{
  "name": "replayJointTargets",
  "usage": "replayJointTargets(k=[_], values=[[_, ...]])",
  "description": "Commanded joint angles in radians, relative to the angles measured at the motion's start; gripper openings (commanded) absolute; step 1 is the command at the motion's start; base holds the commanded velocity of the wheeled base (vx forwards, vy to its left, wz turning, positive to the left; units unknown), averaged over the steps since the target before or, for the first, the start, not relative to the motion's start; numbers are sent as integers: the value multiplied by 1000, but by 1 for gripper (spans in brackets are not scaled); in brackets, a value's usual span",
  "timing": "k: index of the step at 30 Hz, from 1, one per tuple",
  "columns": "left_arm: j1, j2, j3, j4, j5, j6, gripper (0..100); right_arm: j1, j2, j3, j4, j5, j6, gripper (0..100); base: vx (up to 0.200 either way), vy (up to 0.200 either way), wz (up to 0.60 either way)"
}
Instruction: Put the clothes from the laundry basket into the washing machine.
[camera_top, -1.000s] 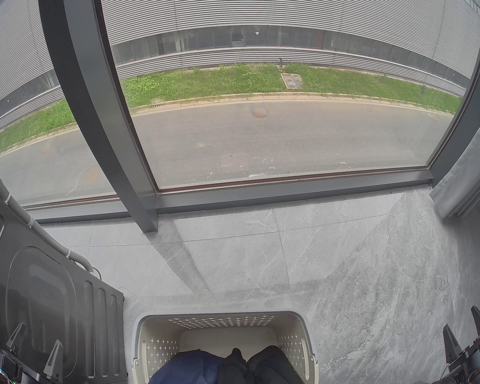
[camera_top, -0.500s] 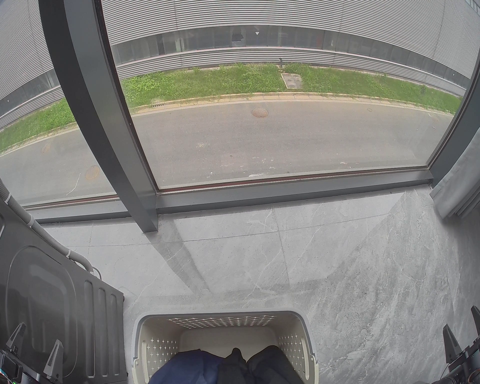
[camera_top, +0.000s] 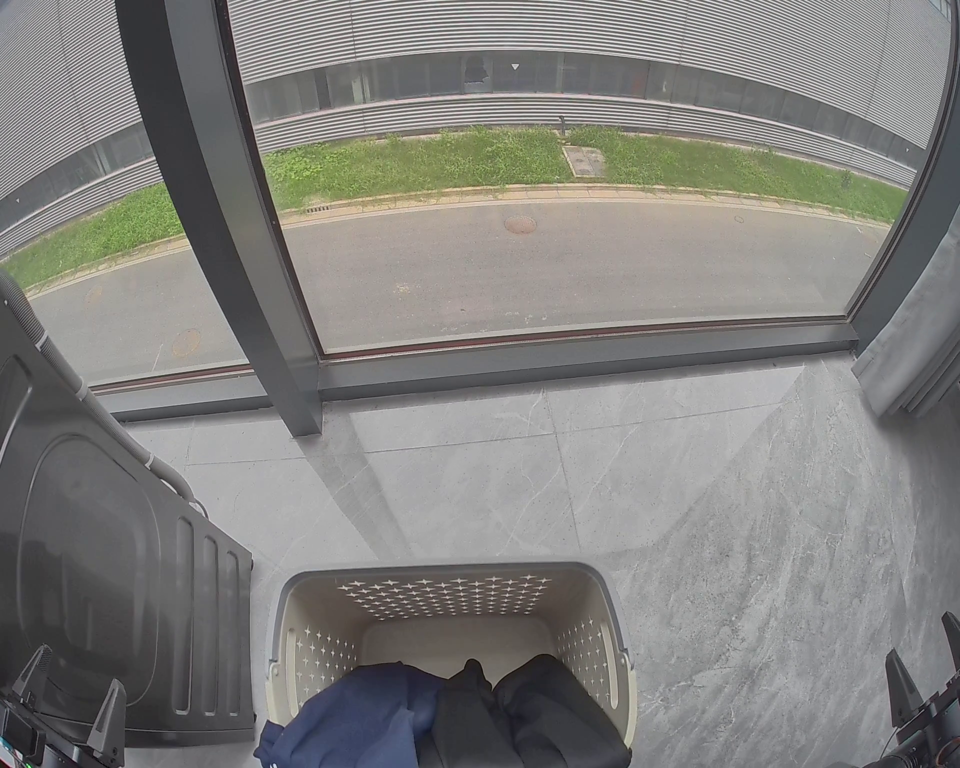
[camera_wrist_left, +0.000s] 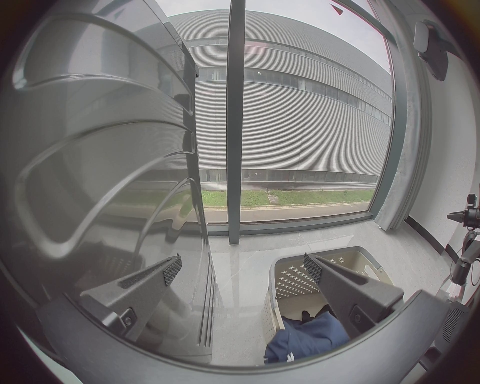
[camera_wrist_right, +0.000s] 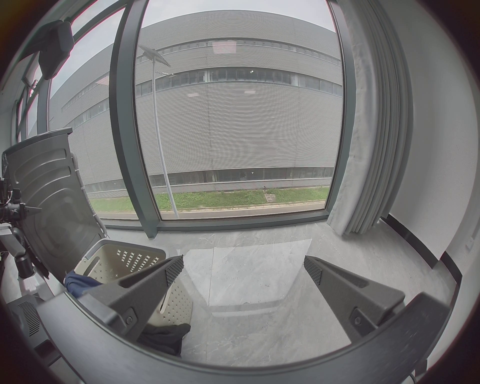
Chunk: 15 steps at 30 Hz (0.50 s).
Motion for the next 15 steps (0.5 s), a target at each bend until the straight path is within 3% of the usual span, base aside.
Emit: replayJointTargets(k=[1, 15], values=[[1, -13, 16, 0, 0, 0, 100, -1, -16, 18, 0, 0, 0, 100, -200, 0, 0], [1, -13, 16, 0, 0, 0, 100, -1, -16, 18, 0, 0, 0, 100, -200, 0, 0]])
